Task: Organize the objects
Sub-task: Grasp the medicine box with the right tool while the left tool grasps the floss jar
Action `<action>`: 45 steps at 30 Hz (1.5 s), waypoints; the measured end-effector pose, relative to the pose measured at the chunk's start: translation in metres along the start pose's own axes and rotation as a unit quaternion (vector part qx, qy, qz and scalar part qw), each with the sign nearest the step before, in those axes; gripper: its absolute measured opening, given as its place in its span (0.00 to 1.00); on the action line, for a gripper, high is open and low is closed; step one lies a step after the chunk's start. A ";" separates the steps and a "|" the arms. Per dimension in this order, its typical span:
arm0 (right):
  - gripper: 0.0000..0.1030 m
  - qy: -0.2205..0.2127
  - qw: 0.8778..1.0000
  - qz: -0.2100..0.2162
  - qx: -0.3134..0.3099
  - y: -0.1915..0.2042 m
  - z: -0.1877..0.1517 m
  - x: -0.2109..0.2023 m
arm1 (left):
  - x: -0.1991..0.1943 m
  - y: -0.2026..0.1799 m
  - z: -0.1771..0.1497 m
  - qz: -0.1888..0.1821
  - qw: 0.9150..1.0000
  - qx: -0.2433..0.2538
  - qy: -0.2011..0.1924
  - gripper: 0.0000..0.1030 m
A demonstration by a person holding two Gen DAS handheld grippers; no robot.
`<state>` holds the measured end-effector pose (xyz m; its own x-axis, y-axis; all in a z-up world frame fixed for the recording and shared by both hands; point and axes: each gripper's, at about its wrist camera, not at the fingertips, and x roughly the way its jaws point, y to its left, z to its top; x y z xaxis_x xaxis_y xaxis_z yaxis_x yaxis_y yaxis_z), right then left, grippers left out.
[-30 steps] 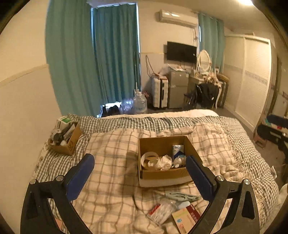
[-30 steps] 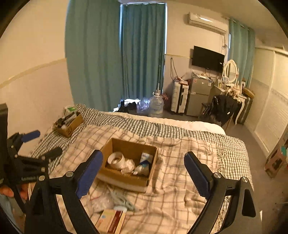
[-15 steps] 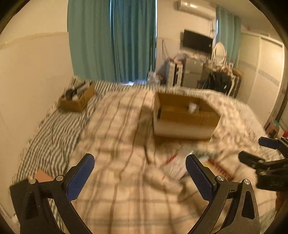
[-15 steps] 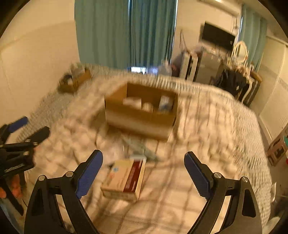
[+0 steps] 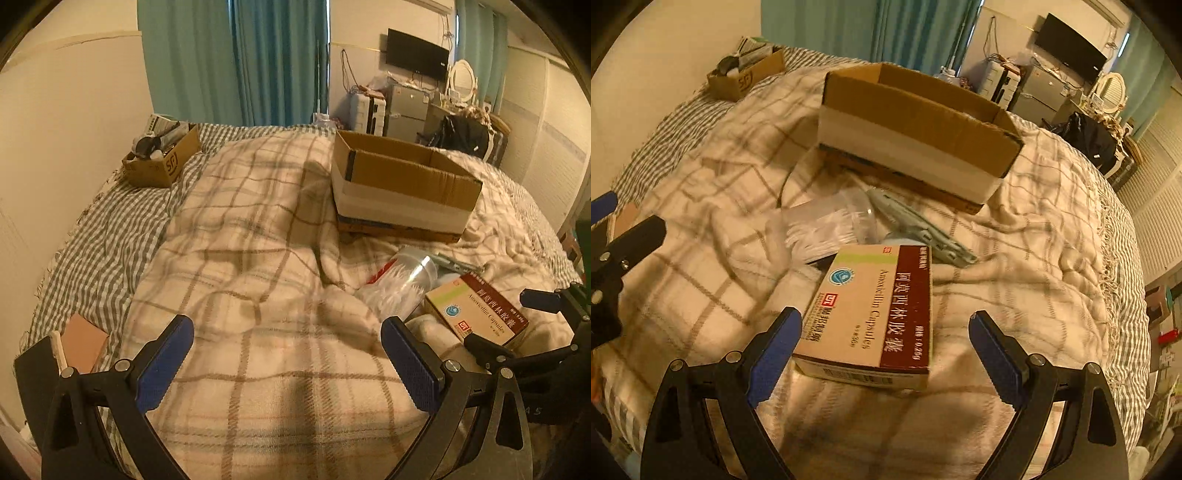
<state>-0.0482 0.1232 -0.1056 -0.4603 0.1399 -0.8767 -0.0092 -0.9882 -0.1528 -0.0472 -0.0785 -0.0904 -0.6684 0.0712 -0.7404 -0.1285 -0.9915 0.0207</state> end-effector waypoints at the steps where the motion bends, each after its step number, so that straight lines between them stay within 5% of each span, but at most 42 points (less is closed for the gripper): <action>1: 0.89 0.006 1.000 0.002 -0.002 0.001 0.001 0.003 | 0.002 0.000 -0.002 -0.003 1.000 -0.001 0.004 1.00; 7: 0.89 0.043 0.999 -0.010 -0.023 0.014 -0.002 0.024 | 0.008 0.002 -0.004 -0.015 1.000 -0.007 0.017 1.00; 10: 0.85 0.026 0.999 -0.012 -0.017 0.010 -0.002 0.019 | 0.008 0.004 -0.003 -0.015 1.000 -0.012 0.017 1.00; 11: 0.75 0.018 1.000 -0.001 -0.011 0.007 -0.002 0.015 | 0.009 0.003 -0.003 -0.015 1.000 -0.012 0.018 1.00; 20: 0.73 -0.079 0.996 0.030 0.022 -0.035 0.015 -0.050 | 0.019 -0.013 0.006 -0.019 0.999 0.010 0.039 1.00; 27: 0.73 -0.103 0.993 0.014 0.058 -0.080 0.030 -0.053 | 0.044 -0.051 0.027 -0.033 0.997 0.045 0.054 1.00; 43: 0.73 -0.089 0.988 0.056 0.116 -0.135 0.025 -0.009 | 0.142 -0.122 0.034 -0.064 0.977 0.140 0.146 1.00; 45: 0.73 -0.085 0.988 0.057 0.118 -0.137 0.025 -0.006 | 0.148 -0.126 0.031 -0.067 0.974 0.149 0.159 0.93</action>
<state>-0.0665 0.2560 -0.0678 -0.6127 0.0339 -0.7896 -0.1463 -0.9867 0.0712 -0.1522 0.0604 -0.1820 -0.3759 0.1142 -0.9196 -0.4373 -0.8968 0.0674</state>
